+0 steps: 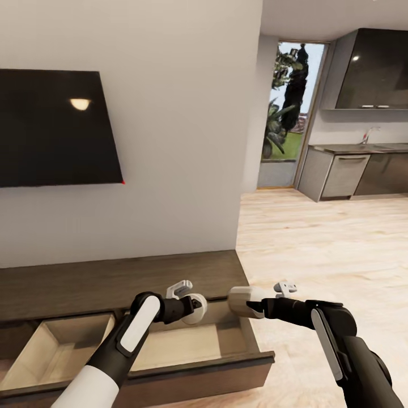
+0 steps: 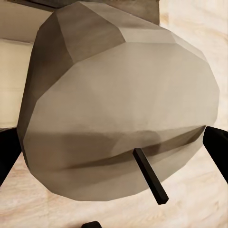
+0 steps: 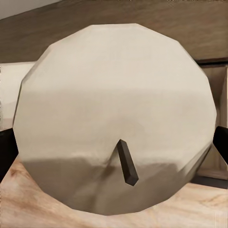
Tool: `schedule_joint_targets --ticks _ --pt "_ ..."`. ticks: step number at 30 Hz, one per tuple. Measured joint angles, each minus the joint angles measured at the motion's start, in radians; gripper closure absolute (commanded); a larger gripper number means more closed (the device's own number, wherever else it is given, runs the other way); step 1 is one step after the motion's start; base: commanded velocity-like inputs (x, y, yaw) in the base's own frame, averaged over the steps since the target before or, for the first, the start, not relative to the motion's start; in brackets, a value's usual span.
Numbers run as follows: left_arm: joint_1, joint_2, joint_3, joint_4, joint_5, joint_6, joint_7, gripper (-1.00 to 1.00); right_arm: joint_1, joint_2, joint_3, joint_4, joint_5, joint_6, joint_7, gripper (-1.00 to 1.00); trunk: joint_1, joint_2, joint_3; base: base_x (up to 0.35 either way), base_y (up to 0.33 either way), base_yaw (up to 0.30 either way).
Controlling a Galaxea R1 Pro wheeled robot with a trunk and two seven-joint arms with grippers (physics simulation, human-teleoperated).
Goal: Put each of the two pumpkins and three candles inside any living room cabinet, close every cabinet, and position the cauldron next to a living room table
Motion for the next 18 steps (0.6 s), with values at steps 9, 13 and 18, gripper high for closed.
schedule_joint_targets --ticks 9,13,18 --pt "0.0 0.0 0.0 0.0 0.001 0.0 0.0 1.0 0.0 0.001 0.0 0.004 -0.002 -0.002 0.004 1.0 0.0 0.0 0.0 0.059 0.03 0.001" --pt "0.0 0.0 0.0 0.0 0.0 0.001 0.0 1.0 0.0 0.0 0.0 0.005 -0.003 -0.002 0.005 1.0 0.0 0.0 0.0 0.061 0.024 0.0" --pt "0.0 0.001 0.0 0.0 0.0 0.001 0.0 1.0 0.0 0.001 0.001 0.005 -0.004 -0.002 0.005 1.0 0.0 0.0 0.0 0.008 0.003 0.0"
